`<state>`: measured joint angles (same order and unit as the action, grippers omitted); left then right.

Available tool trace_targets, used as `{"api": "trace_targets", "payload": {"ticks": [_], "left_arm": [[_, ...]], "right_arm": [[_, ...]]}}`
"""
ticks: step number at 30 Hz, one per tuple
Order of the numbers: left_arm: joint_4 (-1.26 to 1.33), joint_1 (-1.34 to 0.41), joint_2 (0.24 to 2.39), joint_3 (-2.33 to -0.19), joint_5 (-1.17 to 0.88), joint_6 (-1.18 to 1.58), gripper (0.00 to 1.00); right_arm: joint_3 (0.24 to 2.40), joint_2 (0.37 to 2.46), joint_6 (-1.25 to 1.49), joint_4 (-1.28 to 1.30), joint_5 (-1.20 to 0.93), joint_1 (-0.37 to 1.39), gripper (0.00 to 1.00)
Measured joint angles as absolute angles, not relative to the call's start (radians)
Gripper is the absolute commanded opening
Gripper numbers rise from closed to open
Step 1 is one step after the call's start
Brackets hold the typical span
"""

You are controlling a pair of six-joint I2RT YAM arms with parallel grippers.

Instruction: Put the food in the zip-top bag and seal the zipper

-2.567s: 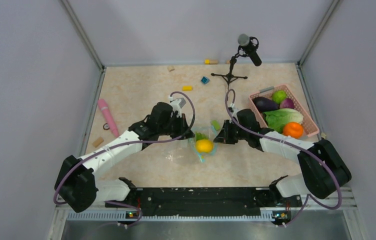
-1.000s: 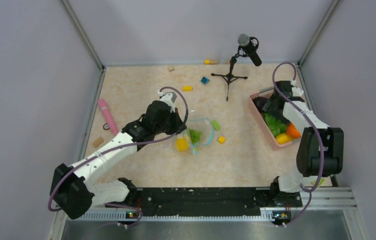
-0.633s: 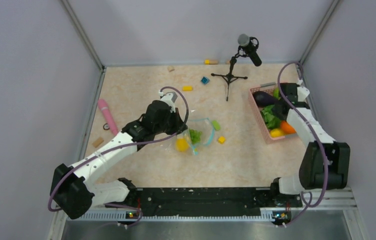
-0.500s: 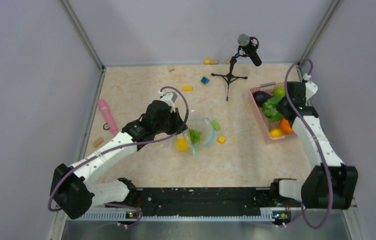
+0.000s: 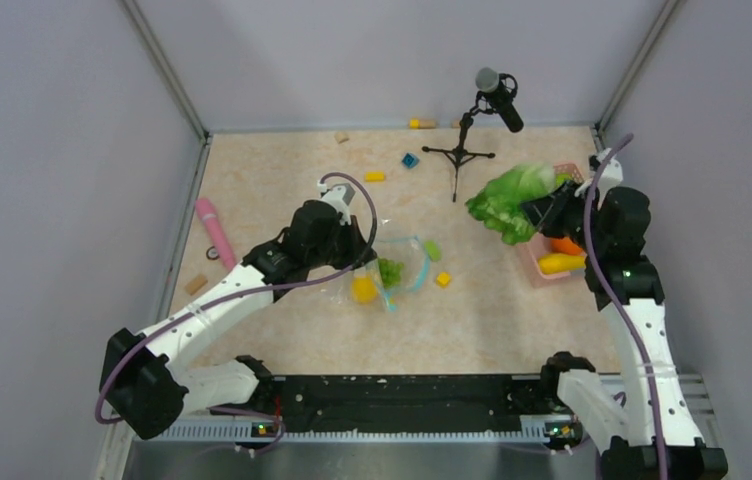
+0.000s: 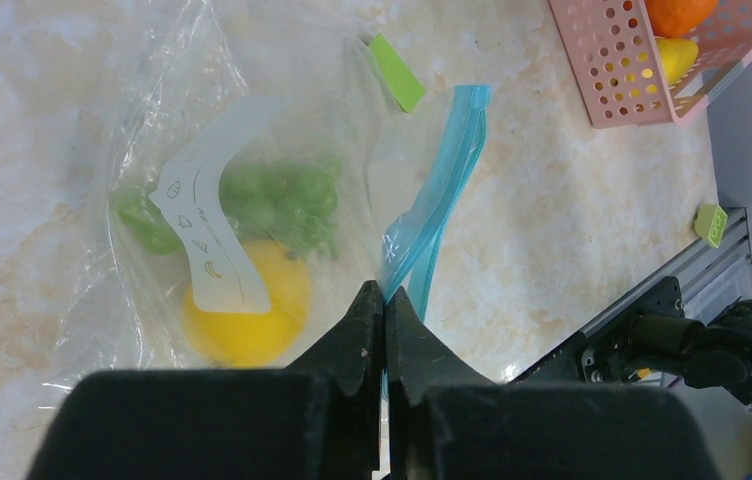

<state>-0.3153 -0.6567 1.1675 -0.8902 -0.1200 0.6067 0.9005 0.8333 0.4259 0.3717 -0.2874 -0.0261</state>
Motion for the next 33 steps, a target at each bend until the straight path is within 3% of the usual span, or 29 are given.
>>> {"api": "trace_targets", "payload": {"ticks": [3,8,16,21,26,33], "left_arm": [[-0.316,-0.657,1.160,-0.890,-0.120,0.607,0.00],[-0.319,-0.656,1.147,-0.890,-0.133,0.598,0.00],[-0.345,-0.657,1.147,-0.890,-0.172,0.554,0.00],[-0.348,-0.656,1.147,-0.886,-0.236,0.524,0.00],[-0.342,-0.657,1.135,-0.853,-0.340,0.496,0.00],[-0.343,-0.657,1.088,-0.839,-0.419,0.482,0.00]], "right_arm": [[0.832,0.792,0.424,0.315,-0.516,0.020,0.00],[0.711,0.717,0.456,0.306,-0.807,0.241,0.00],[0.639,0.738,0.483,0.391,-1.036,0.436,0.00],[0.562,0.812,0.528,0.371,-1.111,0.462,0.00],[0.542,0.921,0.614,0.181,-1.147,0.478,0.00],[0.560,1.150,0.663,-0.046,-1.043,0.480,0.00]]}}
